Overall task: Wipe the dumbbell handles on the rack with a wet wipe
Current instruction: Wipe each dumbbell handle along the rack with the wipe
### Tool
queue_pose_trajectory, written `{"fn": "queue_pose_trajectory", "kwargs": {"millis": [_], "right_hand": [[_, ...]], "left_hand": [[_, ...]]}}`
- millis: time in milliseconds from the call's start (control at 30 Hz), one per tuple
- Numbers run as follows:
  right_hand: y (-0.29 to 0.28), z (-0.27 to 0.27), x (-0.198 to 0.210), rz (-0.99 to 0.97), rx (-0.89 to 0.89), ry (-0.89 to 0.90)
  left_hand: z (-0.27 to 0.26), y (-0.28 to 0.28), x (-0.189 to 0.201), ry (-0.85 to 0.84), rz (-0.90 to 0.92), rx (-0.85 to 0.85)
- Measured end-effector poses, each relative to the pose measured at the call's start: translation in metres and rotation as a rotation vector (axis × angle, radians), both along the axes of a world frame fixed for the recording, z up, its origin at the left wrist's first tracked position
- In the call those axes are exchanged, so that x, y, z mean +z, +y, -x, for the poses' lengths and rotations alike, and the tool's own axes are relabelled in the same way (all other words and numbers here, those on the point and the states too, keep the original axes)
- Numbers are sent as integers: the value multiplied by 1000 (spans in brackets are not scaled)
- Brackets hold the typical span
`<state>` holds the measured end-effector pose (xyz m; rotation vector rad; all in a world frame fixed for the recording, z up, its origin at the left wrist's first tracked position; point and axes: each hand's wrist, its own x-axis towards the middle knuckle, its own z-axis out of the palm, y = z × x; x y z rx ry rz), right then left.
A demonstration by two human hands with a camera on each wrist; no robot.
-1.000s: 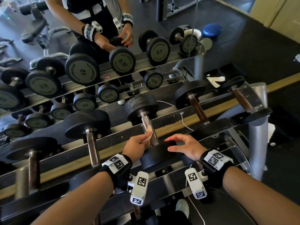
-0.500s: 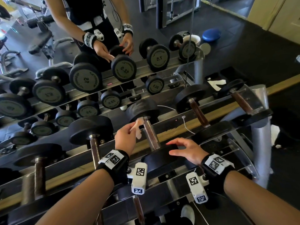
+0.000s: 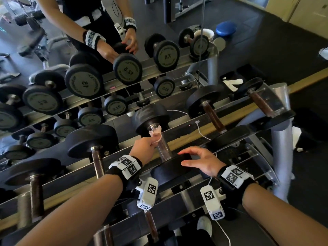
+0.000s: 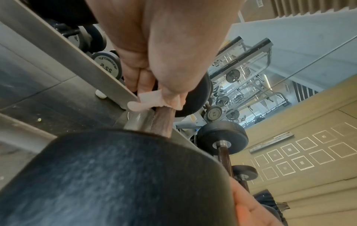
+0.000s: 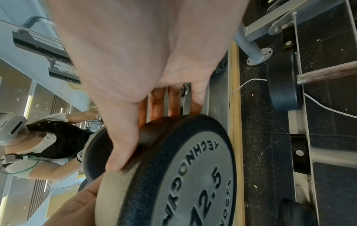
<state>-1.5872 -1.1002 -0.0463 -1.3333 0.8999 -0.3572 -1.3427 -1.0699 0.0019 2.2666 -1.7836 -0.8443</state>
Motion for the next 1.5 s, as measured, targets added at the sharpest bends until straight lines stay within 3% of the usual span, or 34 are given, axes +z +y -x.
{"fn": "queue_pose_trajectory", "kwargs": {"millis": [267, 433, 533, 733, 1233, 1400, 1500], "right_hand": [[-2, 2, 6, 10, 38, 14], [0, 1, 8, 6, 15, 10], [1, 1, 10, -2, 9, 9], [4, 2, 12, 11, 8, 26], [5, 2, 11, 10, 14, 7], [5, 1, 11, -17, 3, -10], [5, 2, 10, -7, 15, 5]], "left_hand": [[-3, 21, 7, 146, -80, 27], [-18, 19, 23, 214, 235, 401], [-15, 10, 25, 151, 327, 479], [9, 1, -2, 54, 59, 130], [6, 26, 3, 26, -168, -135], [2, 28, 8, 166, -237, -94], [-3, 32, 8, 239, -139, 35]]}}
